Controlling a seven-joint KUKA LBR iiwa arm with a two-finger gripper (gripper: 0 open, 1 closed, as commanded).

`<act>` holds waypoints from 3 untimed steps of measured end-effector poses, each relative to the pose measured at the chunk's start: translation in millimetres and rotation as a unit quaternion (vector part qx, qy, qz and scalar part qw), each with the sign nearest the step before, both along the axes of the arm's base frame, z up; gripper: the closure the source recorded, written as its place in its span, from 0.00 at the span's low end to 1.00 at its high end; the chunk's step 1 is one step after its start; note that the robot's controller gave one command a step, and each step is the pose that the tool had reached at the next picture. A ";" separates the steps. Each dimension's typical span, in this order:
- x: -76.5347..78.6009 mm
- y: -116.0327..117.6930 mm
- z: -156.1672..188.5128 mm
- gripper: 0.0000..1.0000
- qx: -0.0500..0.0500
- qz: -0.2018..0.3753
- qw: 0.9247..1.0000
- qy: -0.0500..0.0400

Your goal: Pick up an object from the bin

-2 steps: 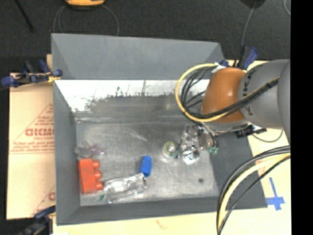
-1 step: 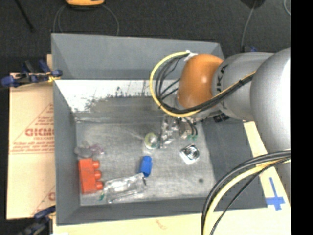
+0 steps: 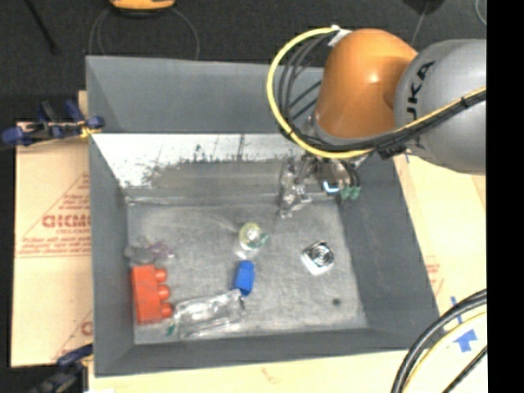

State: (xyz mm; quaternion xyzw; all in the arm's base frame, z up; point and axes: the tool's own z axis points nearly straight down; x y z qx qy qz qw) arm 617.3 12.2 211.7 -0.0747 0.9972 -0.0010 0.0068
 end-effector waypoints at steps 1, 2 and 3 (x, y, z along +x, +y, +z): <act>-1.8 -0.3 -5.1 1.00 0.000 0.000 1.000 0.004; -1.8 -0.5 -5.1 0.00 -0.001 0.000 1.000 0.004; 9.2 2.9 -134.6 0.00 0.000 0.012 1.000 0.006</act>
Offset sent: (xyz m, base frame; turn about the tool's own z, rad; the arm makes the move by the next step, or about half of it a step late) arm 0.0000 0.0000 0.0000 0.0000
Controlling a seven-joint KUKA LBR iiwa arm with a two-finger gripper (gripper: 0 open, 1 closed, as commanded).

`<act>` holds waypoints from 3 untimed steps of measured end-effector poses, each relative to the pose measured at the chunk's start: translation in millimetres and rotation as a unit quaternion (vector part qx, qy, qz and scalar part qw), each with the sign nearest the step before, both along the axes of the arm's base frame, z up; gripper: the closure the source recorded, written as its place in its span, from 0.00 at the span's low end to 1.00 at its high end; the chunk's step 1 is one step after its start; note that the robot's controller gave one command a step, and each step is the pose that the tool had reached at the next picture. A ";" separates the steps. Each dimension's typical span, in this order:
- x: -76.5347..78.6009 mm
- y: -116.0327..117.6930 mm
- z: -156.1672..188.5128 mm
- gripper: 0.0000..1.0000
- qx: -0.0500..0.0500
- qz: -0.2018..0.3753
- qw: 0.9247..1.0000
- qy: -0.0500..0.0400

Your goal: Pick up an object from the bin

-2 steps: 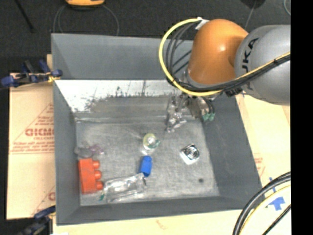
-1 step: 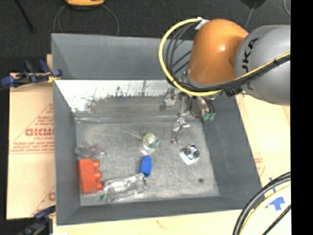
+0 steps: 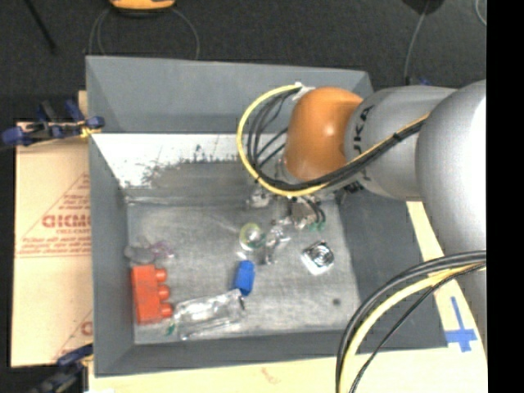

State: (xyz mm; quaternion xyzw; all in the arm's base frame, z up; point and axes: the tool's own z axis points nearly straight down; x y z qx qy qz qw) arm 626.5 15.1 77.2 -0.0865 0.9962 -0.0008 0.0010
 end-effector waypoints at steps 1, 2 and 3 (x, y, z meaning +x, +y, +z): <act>-7.8 36.4 41.4 0.00 0.001 0.034 0.999 -0.004; -4.9 33.5 0.3 0.00 0.000 0.102 0.995 -0.002; -3.8 34.0 2.2 1.00 0.001 0.102 0.995 -0.004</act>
Offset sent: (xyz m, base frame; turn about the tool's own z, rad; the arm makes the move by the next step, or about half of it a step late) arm -0.0098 0.0363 0.0384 -0.0670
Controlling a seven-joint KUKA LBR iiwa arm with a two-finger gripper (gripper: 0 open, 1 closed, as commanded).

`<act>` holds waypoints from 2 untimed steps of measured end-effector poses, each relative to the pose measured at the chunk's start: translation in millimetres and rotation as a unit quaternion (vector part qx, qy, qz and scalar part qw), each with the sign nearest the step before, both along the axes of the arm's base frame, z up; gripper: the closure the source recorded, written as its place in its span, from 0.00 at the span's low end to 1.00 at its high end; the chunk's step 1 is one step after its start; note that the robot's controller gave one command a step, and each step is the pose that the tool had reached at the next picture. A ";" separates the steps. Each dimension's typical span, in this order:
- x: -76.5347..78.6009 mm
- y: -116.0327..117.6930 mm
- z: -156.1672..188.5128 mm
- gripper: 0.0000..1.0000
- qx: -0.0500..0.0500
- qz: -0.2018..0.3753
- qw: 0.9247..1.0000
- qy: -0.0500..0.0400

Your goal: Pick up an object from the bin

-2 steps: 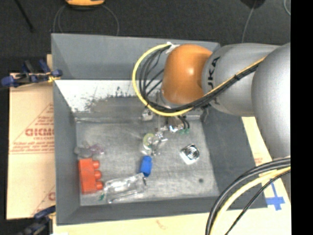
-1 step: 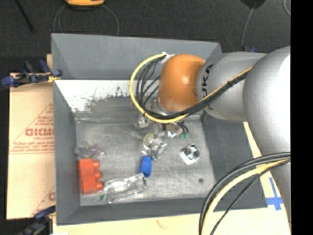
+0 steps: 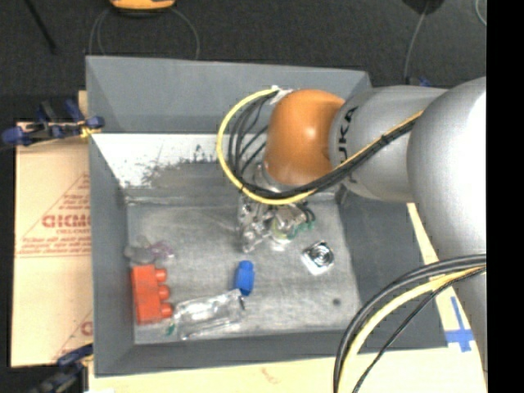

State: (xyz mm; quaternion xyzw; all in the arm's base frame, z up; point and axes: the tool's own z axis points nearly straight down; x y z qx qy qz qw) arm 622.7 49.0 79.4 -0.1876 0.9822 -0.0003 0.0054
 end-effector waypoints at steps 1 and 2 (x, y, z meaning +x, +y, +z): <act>15.1 -6.6 139.3 1.00 -0.001 0.014 1.000 -0.002; 13.0 -6.0 133.7 1.00 0.000 0.013 1.000 0.003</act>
Offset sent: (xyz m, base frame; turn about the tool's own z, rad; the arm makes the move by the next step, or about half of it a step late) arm 0.0117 -0.0053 0.1325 -0.0315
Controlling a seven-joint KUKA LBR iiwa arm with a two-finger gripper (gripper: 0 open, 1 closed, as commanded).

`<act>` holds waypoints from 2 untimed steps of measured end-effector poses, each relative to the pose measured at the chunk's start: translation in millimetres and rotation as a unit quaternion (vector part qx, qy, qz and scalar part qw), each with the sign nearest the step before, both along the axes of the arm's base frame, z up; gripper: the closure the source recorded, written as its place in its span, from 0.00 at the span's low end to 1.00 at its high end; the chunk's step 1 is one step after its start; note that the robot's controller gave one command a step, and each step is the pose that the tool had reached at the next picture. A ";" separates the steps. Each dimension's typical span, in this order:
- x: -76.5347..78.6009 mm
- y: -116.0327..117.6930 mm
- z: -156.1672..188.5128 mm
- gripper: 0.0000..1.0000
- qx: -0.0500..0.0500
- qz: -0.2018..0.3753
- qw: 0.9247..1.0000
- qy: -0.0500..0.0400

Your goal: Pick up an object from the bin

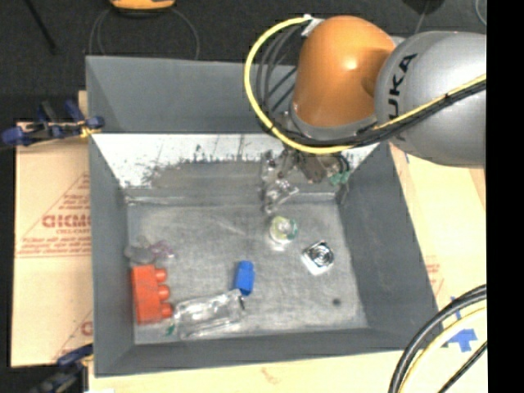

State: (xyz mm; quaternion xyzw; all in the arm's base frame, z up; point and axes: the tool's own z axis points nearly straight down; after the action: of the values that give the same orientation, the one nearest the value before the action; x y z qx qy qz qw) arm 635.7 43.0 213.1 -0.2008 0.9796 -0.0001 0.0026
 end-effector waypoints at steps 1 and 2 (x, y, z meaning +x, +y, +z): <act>0.0 0.4 0.0 1.00 0.001 0.000 1.000 0.000; -0.1 0.6 0.0 0.00 0.001 -0.001 1.000 0.000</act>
Offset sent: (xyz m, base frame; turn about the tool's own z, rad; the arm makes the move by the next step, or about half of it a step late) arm 0.0000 0.0000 0.0000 0.0000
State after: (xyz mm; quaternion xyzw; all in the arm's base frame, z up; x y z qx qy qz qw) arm 635.6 43.7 213.1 -0.2002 0.9798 0.0008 0.0027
